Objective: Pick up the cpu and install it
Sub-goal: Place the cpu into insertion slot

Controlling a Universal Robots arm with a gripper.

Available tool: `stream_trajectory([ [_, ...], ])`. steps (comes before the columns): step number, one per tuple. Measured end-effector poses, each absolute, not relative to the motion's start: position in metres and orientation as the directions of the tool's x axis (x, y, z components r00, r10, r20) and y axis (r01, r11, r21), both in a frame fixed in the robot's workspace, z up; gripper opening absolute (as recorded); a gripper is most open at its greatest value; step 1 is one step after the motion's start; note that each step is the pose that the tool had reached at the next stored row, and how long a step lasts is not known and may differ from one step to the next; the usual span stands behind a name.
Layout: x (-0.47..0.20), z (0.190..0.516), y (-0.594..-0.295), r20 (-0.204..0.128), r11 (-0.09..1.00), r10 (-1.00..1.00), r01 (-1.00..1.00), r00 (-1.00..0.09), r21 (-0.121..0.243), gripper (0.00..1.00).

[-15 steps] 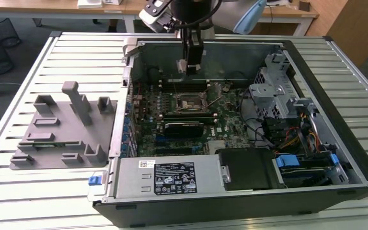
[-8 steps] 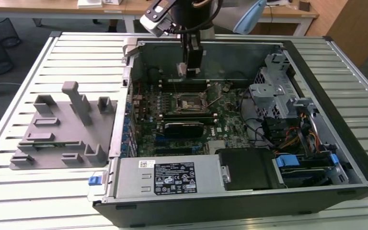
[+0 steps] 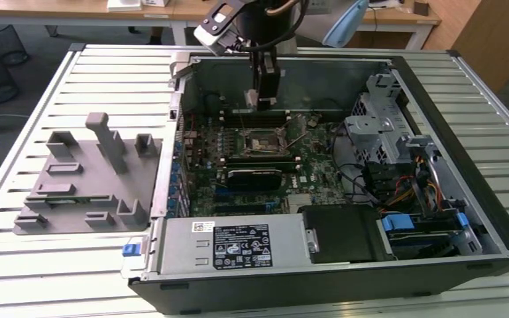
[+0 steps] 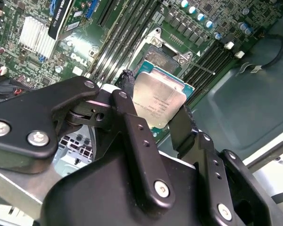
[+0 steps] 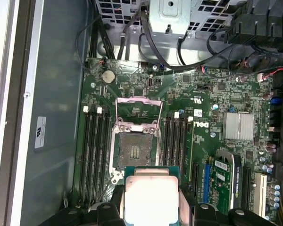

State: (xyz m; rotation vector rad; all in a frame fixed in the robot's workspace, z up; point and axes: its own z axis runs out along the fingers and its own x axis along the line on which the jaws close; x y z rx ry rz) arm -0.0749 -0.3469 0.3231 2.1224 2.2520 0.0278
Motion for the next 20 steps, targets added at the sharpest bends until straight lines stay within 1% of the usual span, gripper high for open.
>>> stream_trajectory([
  [20,-0.074,0.301,-0.347,-0.021,0.058,0.998,0.997,-0.057,0.045,0.54],
])
